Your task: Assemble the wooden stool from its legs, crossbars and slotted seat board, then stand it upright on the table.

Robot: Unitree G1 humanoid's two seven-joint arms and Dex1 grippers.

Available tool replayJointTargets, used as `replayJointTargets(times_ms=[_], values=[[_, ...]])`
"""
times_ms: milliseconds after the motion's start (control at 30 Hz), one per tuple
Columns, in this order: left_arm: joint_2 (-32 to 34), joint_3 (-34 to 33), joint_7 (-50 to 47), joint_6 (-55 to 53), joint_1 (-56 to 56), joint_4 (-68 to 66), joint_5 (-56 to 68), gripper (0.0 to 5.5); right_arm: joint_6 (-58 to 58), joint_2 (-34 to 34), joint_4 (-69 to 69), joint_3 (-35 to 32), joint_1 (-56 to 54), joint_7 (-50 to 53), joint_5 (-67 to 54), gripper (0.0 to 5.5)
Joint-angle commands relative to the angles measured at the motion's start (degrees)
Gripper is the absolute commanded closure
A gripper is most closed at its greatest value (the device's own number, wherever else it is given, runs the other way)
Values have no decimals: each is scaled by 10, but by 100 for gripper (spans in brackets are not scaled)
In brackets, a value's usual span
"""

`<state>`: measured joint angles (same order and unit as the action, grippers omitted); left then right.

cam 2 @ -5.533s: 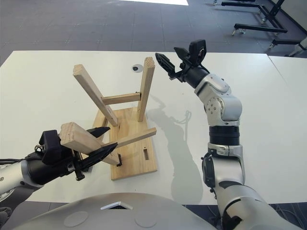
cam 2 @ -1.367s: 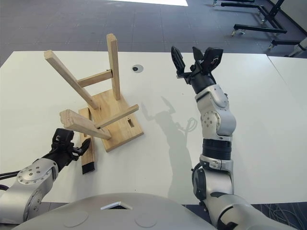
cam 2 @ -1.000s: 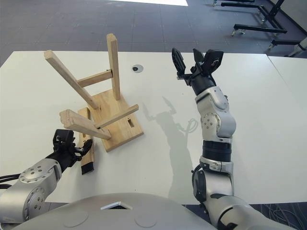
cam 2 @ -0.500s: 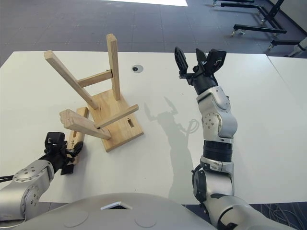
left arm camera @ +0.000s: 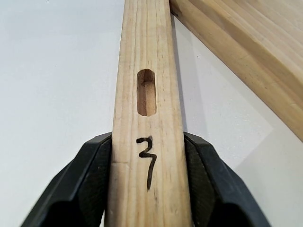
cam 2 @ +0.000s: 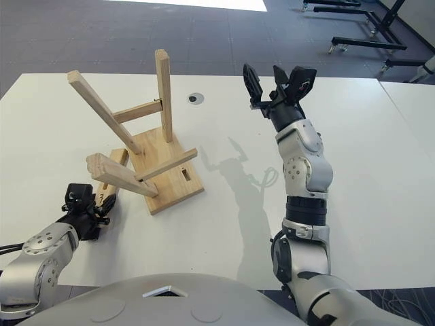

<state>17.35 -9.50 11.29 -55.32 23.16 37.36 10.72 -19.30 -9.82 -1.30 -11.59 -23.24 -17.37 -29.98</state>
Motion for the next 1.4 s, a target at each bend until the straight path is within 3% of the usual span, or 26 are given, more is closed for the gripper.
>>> replayJointTargets(times_ms=[33, 300, 500, 667, 800, 933, 1033, 1133, 1200, 1400], values=[[14, 8, 18, -7, 9, -29, 5, 343, 7, 3, -2, 0, -4, 3, 6, 90], [71, 73, 61, 29, -71, -94, -13, 343, 14, 10, 15, 2, -17, 1, 10, 90], [76, 111, 62, 58, -131, -146, -30, 344, 25, 7, 33, -1, -29, -5, 13, 90], [68, 31, 22, 89, -150, -150, -36, 344, 35, 9, 31, -8, -24, -1, 12, 90], [38, -68, -5, 190, -198, -135, -1, 344, 50, 8, 27, -14, -35, -2, 7, 90], [70, -111, 16, 288, -295, -136, 21, 344, -59, -3, -11, -41, -72, -26, -122, 90], [118, -80, 80, 382, -378, -140, 14, 344, -157, -14, -83, -41, -103, -46, -251, 90], [125, -34, 129, 430, -432, -135, 24, 344, -202, -1, -110, -38, -133, -39, -338, 90], [114, 2, 155, 426, -467, -117, 54, 344, -212, 10, -119, -25, -142, -33, -360, 90], [62, -14, 197, 242, -463, -79, 429, 344, -189, 22, -117, -18, -125, -119, -389, 90]])
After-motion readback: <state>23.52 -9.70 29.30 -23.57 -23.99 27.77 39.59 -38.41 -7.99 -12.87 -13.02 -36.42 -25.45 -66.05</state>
